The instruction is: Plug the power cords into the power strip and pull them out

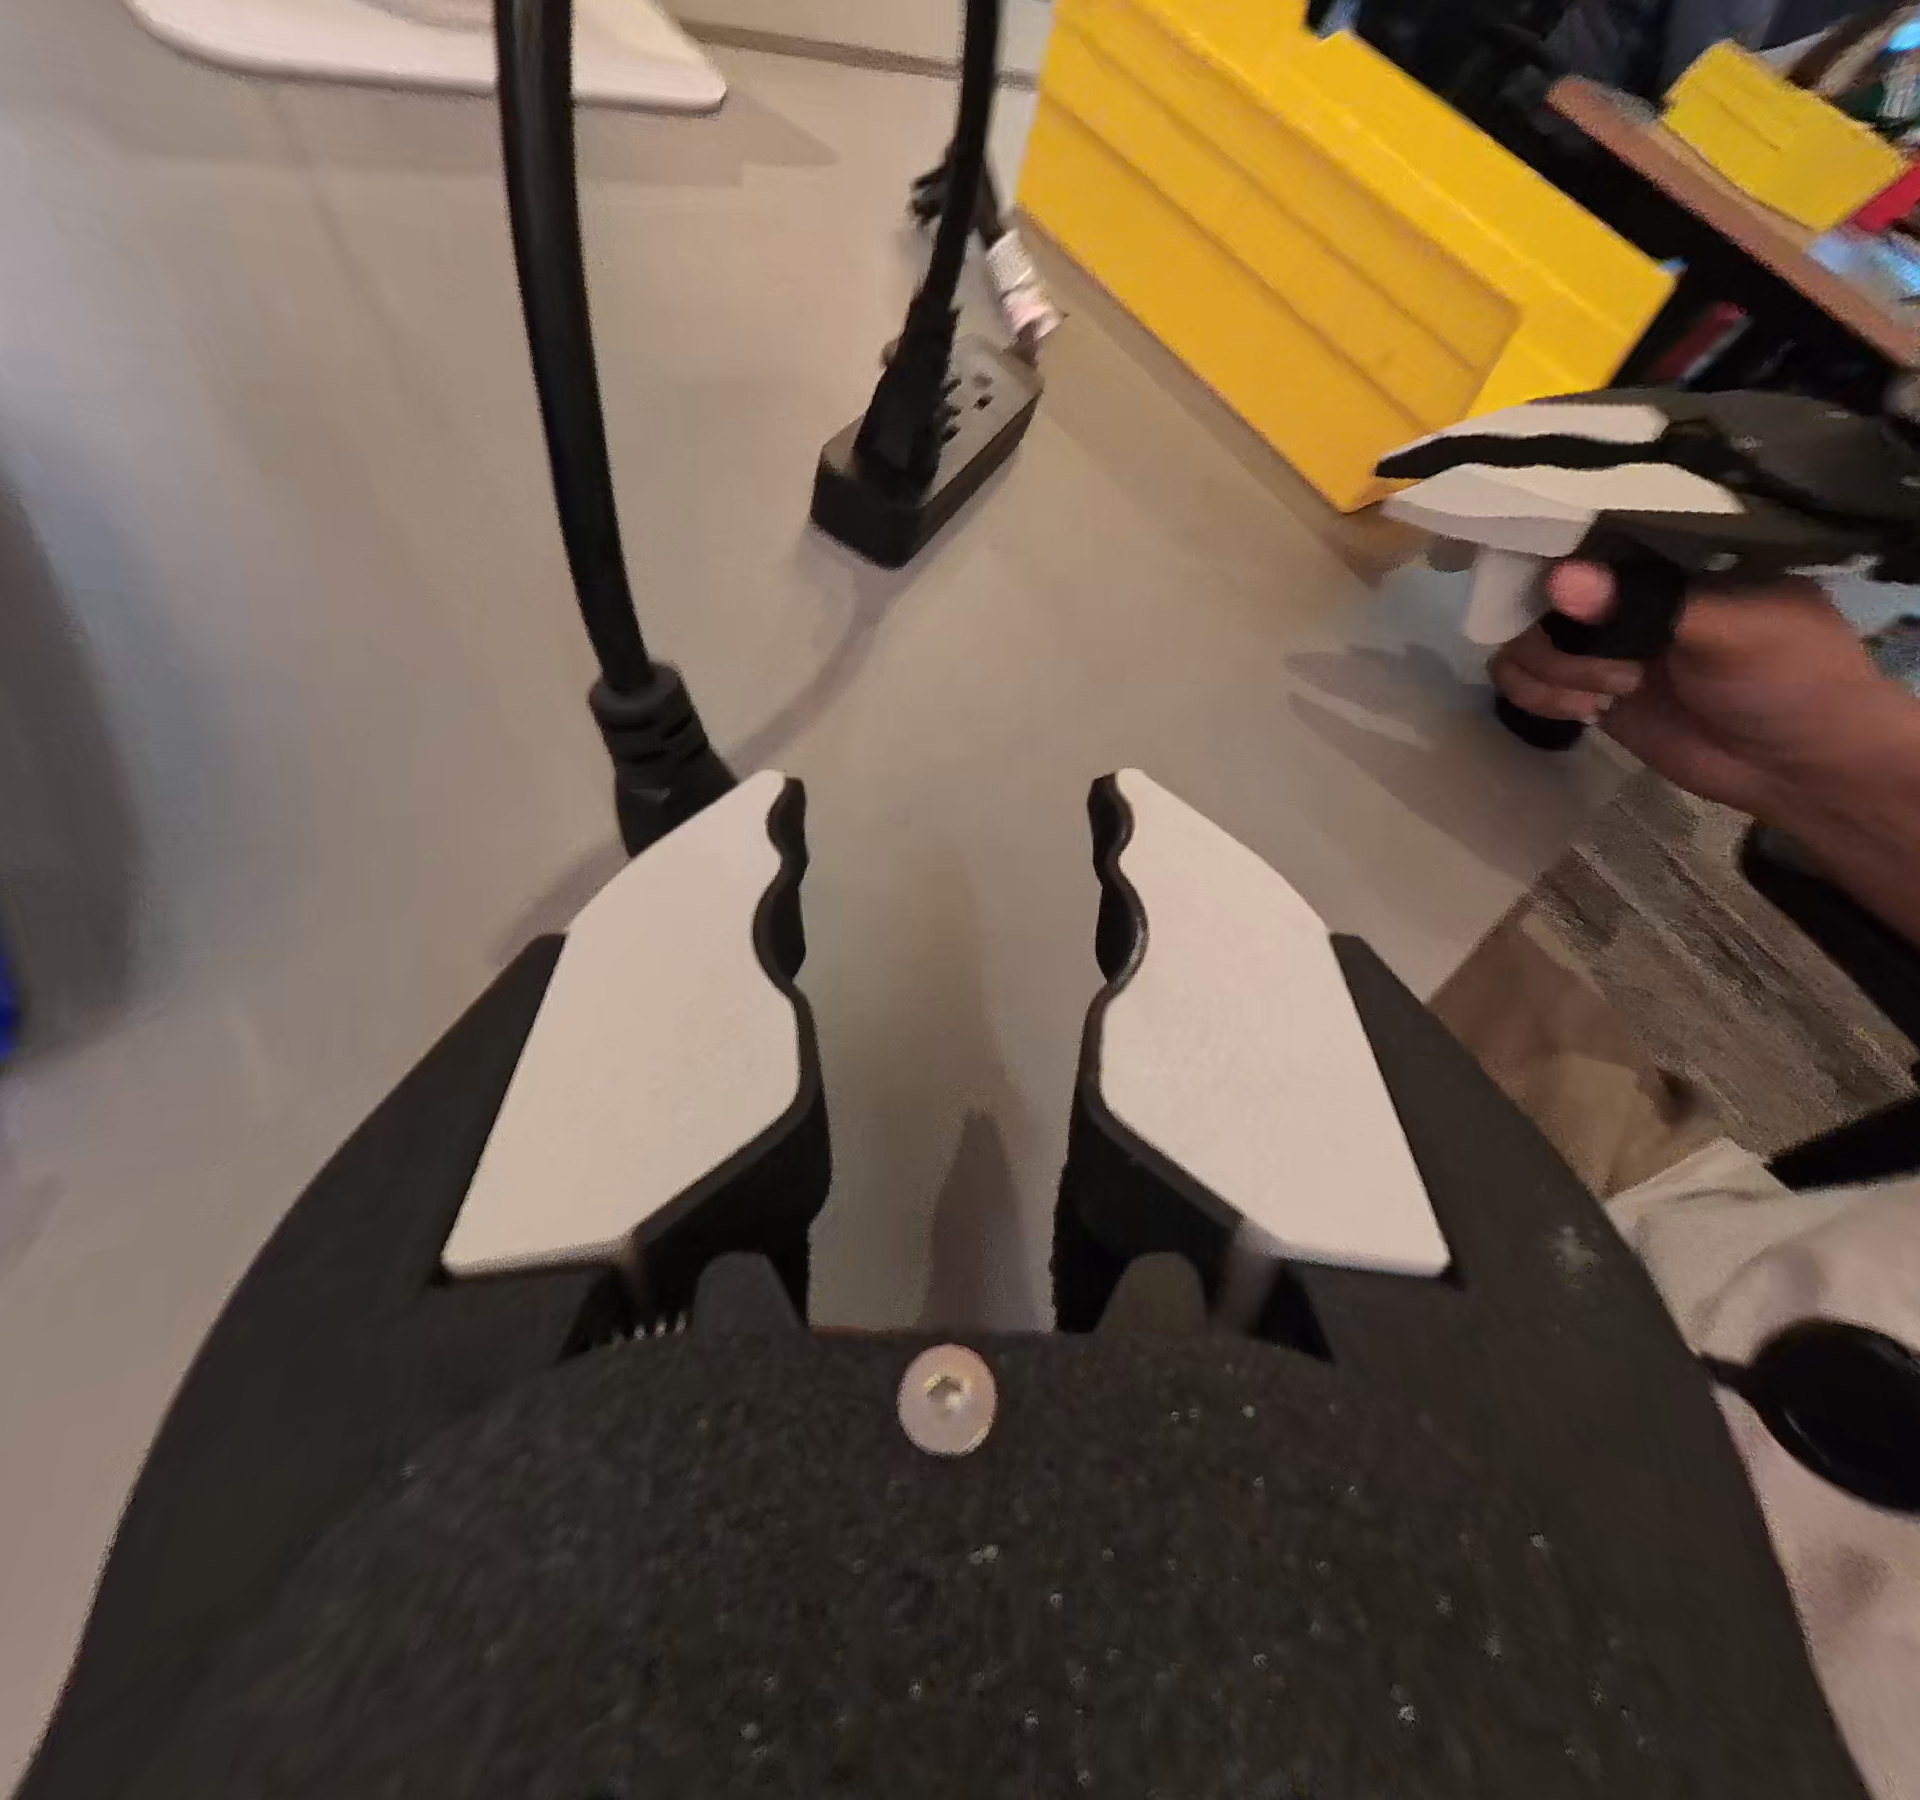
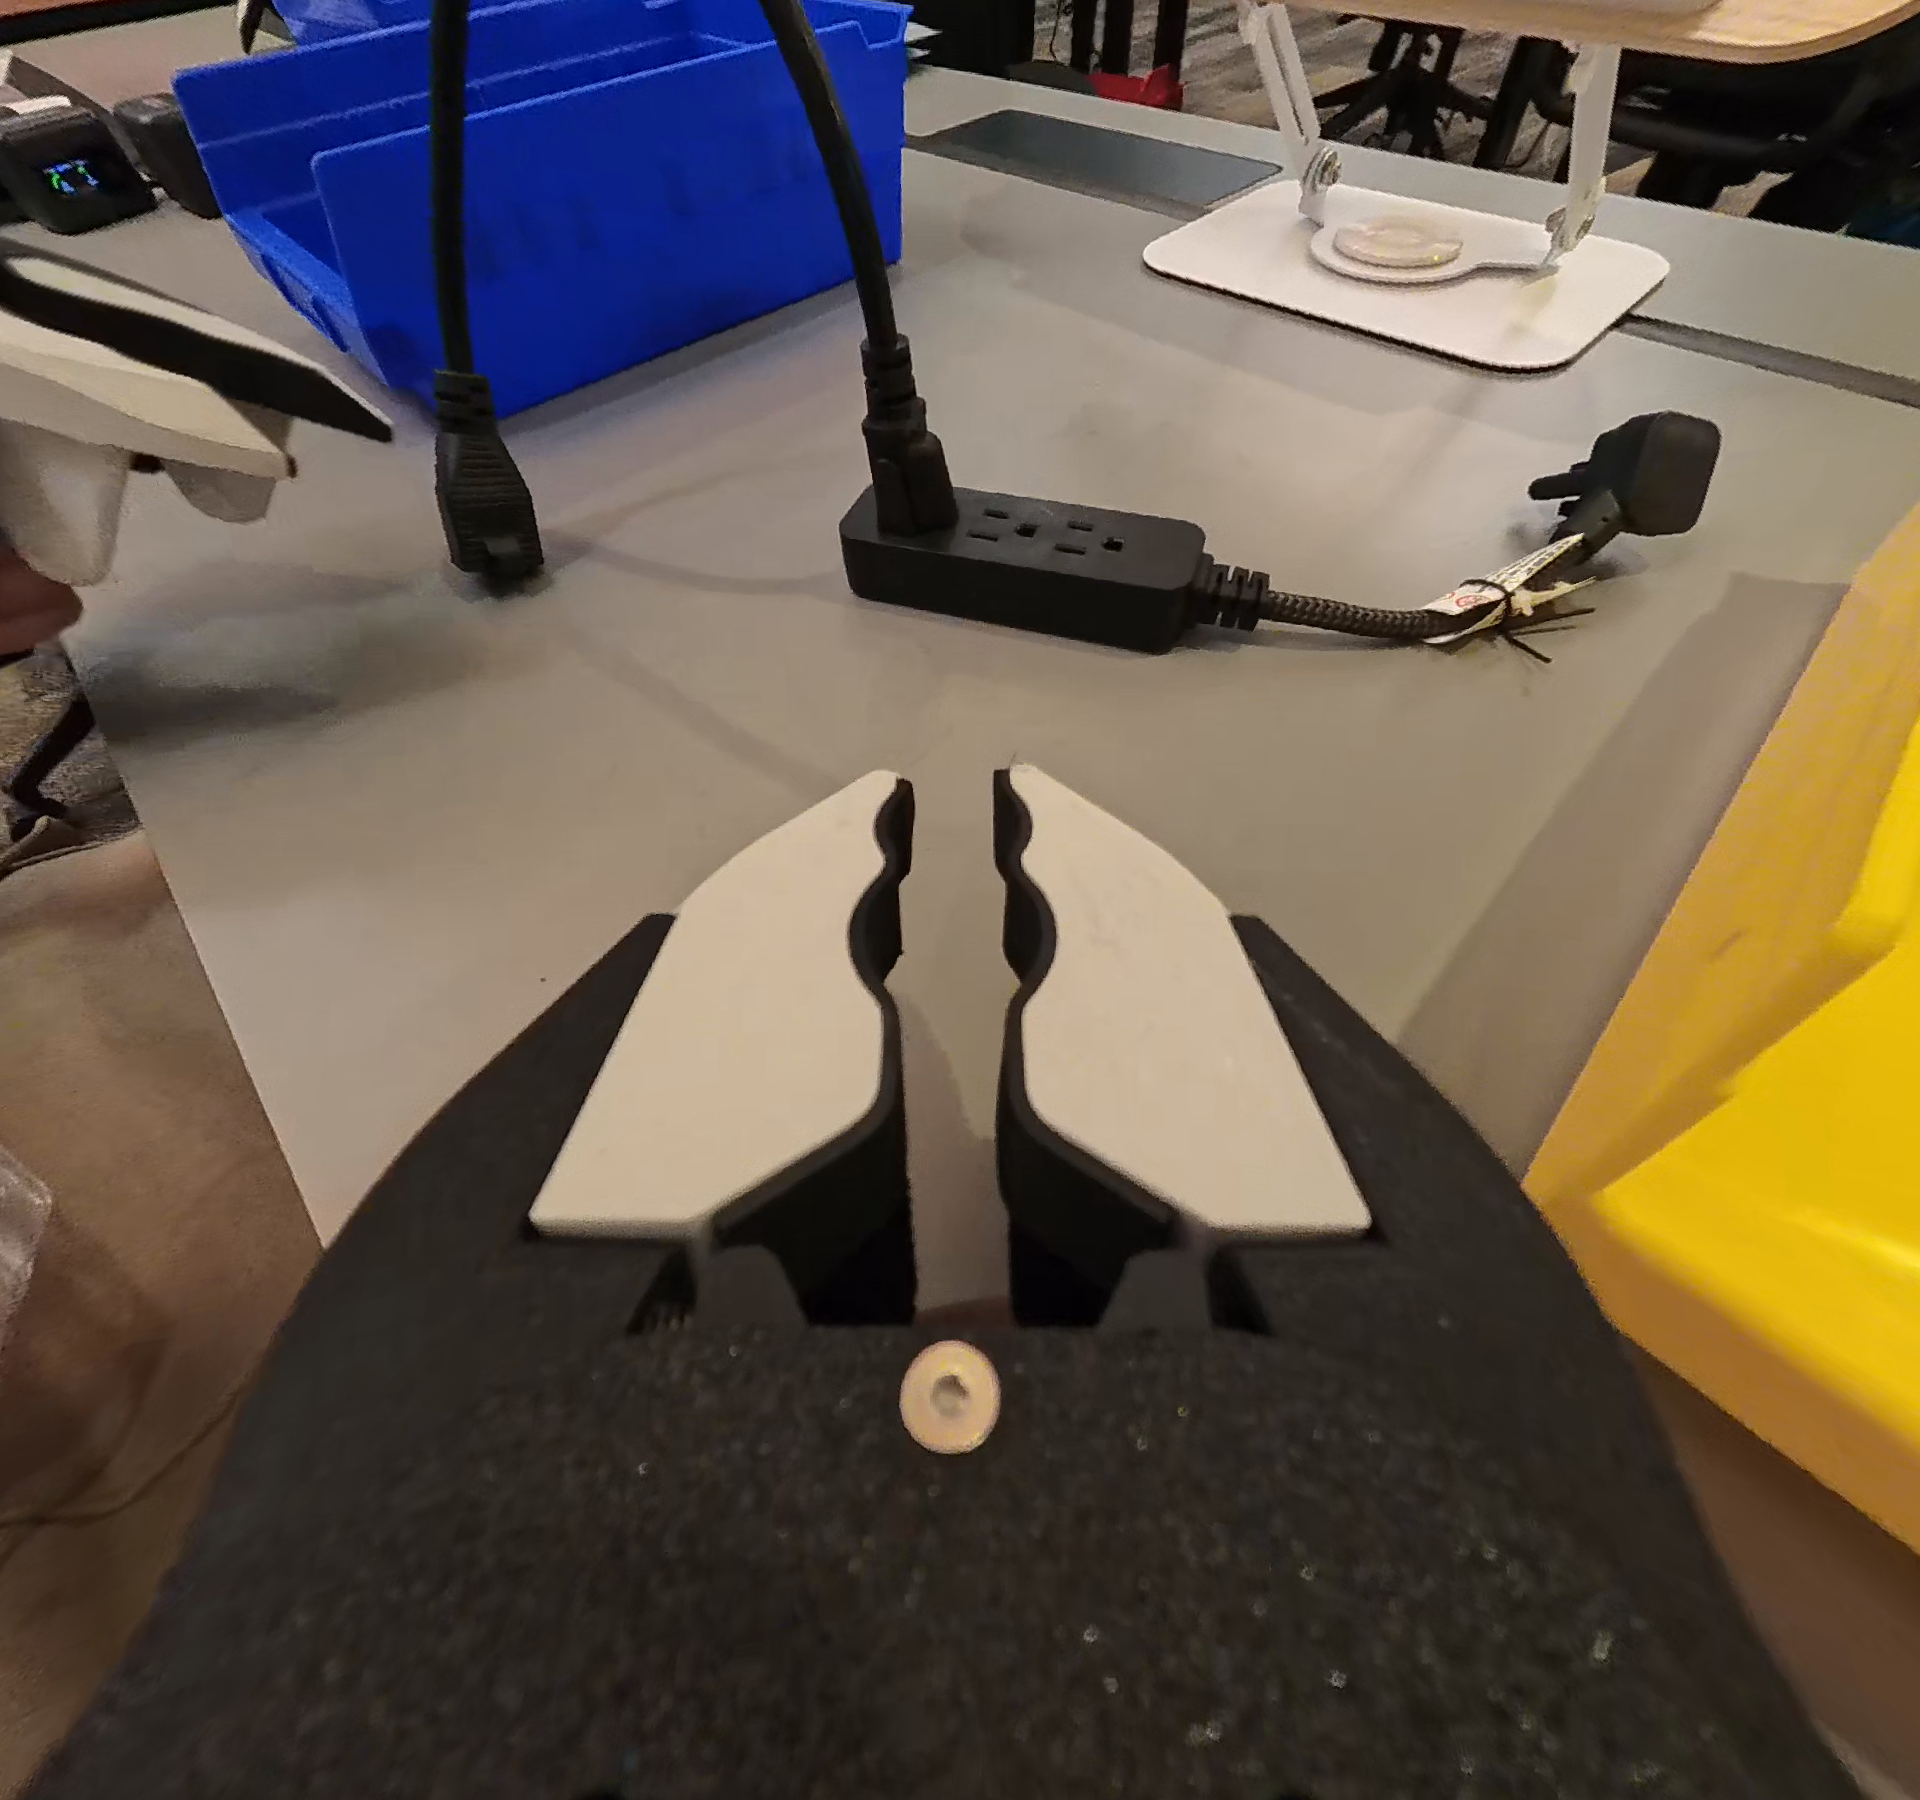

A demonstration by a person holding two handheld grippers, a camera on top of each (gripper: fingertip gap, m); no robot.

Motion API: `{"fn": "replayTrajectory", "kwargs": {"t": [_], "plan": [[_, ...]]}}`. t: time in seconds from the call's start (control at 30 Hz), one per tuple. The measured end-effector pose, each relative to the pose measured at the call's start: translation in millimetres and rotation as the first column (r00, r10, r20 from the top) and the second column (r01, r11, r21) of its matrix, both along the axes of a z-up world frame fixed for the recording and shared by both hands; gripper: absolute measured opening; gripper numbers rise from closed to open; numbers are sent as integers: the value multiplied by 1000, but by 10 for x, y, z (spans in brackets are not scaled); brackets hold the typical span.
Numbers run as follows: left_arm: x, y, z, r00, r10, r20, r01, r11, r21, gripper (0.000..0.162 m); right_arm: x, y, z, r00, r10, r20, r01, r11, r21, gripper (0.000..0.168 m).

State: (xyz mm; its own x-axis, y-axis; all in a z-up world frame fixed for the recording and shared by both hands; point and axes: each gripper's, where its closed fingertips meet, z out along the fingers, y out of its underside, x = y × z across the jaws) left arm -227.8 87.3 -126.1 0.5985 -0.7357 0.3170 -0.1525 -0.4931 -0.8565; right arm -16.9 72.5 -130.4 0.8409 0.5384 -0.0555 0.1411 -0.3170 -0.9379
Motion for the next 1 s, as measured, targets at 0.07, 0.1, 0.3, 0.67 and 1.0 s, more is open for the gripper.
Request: {"fn": "replayTrajectory", "kwargs": {"t": [0.07,0.1,0.3,0.67,1.0], "plan": [[-34,-68,215,994,-100,34,97,993,72,52,12,14,-1,1000,-3,-17,3,1000,-9,14],[-112,-60,319,991,-128,31,124,987,102,52,20,19,0,1000,-4,-25,3,1000,-13,14],[-869,531,707,971,-163,-176,196,962,190,47,62,47,20,998,-11,-60,10,1000,-17,14],[-1846,2054,-269,588,-159,-793,203,978,-45,51,-16,106,-48,1000,4,-25,-6,999,-50,14],[-1984,2736,-549,418,-171,-892,69,985,-157,48,10,128,-67,998,0,-66,-6,996,-89,14]]}}
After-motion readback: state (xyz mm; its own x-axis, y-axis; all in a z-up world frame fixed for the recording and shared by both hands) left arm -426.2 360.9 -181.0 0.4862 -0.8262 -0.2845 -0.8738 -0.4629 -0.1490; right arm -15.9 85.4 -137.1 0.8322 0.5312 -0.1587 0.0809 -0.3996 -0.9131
